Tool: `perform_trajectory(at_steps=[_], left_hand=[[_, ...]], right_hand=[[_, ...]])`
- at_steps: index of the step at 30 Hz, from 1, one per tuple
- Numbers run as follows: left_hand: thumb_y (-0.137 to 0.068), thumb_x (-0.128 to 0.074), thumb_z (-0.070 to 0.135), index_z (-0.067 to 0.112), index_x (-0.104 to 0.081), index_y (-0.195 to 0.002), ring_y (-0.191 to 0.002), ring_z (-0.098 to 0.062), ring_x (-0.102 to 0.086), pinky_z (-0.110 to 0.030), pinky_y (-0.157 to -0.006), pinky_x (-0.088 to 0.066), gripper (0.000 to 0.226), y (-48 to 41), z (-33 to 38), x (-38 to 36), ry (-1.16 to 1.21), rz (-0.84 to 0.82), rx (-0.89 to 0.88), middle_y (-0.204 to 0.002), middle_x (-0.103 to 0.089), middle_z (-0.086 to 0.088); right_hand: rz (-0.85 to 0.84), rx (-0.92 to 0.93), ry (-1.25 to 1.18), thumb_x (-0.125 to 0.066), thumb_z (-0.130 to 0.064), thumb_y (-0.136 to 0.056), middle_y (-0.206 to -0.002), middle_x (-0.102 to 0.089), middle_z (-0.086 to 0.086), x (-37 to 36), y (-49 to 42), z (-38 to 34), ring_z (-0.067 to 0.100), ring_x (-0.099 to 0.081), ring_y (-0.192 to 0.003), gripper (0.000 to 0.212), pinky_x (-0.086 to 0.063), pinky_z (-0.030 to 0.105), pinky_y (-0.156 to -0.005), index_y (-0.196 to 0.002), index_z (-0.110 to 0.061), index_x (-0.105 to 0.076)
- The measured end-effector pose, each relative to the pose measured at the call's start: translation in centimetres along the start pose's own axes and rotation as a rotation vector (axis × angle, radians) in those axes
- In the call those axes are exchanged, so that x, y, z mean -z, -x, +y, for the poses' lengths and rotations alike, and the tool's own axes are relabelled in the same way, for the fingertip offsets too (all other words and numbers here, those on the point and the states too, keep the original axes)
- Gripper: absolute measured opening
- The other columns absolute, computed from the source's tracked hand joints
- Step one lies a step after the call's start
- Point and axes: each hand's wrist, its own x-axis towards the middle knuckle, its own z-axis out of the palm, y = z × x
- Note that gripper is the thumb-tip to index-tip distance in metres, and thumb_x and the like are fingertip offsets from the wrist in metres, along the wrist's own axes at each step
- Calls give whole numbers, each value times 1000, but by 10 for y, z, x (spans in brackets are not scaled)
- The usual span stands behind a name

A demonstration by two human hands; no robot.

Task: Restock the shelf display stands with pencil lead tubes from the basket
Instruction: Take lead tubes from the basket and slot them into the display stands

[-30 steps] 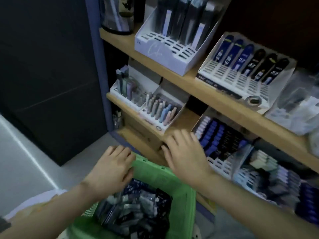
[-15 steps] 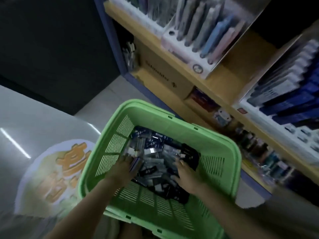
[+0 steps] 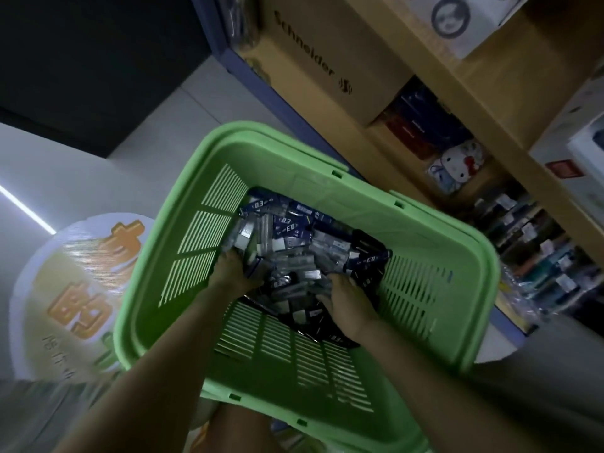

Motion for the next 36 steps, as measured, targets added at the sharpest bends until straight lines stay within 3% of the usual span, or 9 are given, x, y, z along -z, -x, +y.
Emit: perform_trajectory(at_steps=[3, 6, 10, 16, 19, 26, 30, 33, 36], left_hand=[[-85, -67, 28, -1, -38, -137, -123, -38, -47, -41, -100, -44, 66, -3, 1, -4, -30, -22, 38, -137, -45, -23], [-98, -46, 6, -9, -41, -134, -125, -41, -44, -10, -73, -49, 40, -9, 3, -6, -40, -56, 19, -137, -44, -28], [-93, -53, 14, -2, -53, -117, -103, -29, -58, -39, -90, -49, 29, -23, -2, -8, 260, -46, 61, -117, -61, -13], [-89, -56, 45, 3, -49, -124, -92, -30, -60, -36, -87, -48, 55, 74, 60, 25, 863, -282, -115, -93, -62, -20], [-71, -71, 63, 2, -27, -144, -120, -30, -54, -45, -109, -37, 105, 84, 58, 20, 1021, -378, -182, -127, -57, -19], [-88, -59, 41, 1, -51, -122, -104, -30, -62, -47, -99, -47, 53, 95, 50, 27, 1023, -177, -115, -108, -66, -15], [-66, -63, 64, 5, -43, -133, -117, -31, -54, -53, -106, -37, 92, 94, 36, 37, 918, -181, -87, -126, -58, -16], [-81, -59, 41, 5, -53, -116, -101, -28, -59, -48, -98, -43, 50, 101, 33, 45, 919, -161, -104, -101, -63, -8], [-75, -59, 43, 11, -55, -102, -98, -33, -60, -55, -104, -37, 42, 105, 27, 54, 886, -179, -119, -88, -60, -5]], right_hand=[[59, -10, -88, -41, -32, -100, -124, -54, 12, 6, 4, -1, 23, -52, -106, 39, -43, 29, -80, -131, -7, -42], [116, -75, -198, -33, -31, -102, -106, -59, 8, 17, 6, -5, 16, -51, -77, 33, -31, 24, -53, -127, -12, -42], [181, -104, -308, -32, -33, -102, -94, -58, 1, 33, 3, -15, 11, -50, -62, 35, -31, 23, -46, -130, -13, -38], [233, 56, -483, -31, -38, -101, -101, -54, 0, 49, 8, -59, 19, -59, -78, 38, -49, 36, -63, -132, -16, -37], [219, 142, -488, -34, -36, -100, -119, -47, 2, 44, 17, -83, 14, -55, -100, 42, -51, 21, -74, -137, -16, -35], [81, 268, -617, -29, -30, -103, -149, -30, -7, 32, 47, -97, -2, -27, -128, 49, -22, 0, -94, -150, -22, -19], [286, 257, -465, -42, -12, -100, -128, -56, 4, 23, 27, -71, 15, -54, -115, 30, -47, 25, -95, -129, -11, -50], [176, 268, -208, -50, -6, -95, -128, -56, 7, 9, 1, -50, 22, -55, -115, 32, -47, 31, -94, -127, -10, -53], [-19, 264, -83, -48, -12, -98, -145, -41, 5, -2, -11, -43, 24, -42, -130, 42, -35, 30, -105, -139, -13, -42]])
